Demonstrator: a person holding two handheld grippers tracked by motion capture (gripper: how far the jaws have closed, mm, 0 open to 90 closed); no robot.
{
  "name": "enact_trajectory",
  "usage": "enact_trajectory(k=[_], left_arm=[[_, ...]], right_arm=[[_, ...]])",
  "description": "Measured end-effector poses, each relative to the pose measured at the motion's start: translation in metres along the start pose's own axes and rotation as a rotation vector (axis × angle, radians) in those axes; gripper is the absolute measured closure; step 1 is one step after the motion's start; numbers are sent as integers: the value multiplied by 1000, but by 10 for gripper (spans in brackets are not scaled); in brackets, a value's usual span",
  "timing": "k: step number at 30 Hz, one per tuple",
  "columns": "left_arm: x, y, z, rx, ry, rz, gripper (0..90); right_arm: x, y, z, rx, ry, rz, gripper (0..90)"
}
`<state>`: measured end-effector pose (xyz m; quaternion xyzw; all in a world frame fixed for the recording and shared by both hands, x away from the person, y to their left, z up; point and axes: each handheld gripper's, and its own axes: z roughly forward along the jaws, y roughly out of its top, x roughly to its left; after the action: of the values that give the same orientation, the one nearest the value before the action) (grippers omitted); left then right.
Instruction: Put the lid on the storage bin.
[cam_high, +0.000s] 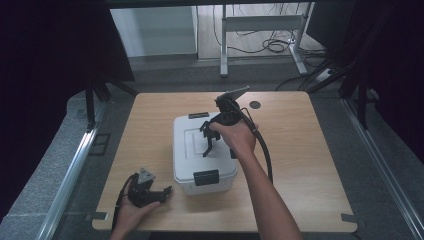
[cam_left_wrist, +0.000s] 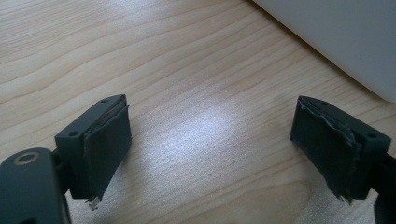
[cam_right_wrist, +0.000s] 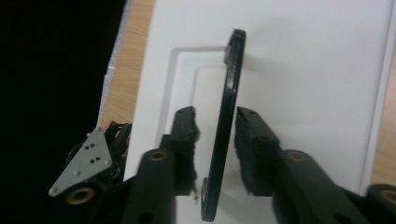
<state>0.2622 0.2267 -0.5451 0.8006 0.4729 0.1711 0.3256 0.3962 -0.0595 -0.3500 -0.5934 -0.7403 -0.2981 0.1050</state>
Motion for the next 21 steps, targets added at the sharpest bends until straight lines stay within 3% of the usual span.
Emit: enact_trajectory(k=[1, 6, 14, 21], left_arm=[[0, 0, 0, 0, 0, 0, 124], [0, 0, 0, 1, -1, 0, 124], [0, 0, 0, 0, 1, 2, 123], [0, 0, 0, 1, 0, 3, 123]], right_arm=[[-2, -2, -5, -42, 18, -40, 579], [-13, -9, -16, -86, 33, -97, 510], [-31, -17, -26, -116, 57, -110, 496], [-54, -29, -40, -175, 64, -128, 468]])
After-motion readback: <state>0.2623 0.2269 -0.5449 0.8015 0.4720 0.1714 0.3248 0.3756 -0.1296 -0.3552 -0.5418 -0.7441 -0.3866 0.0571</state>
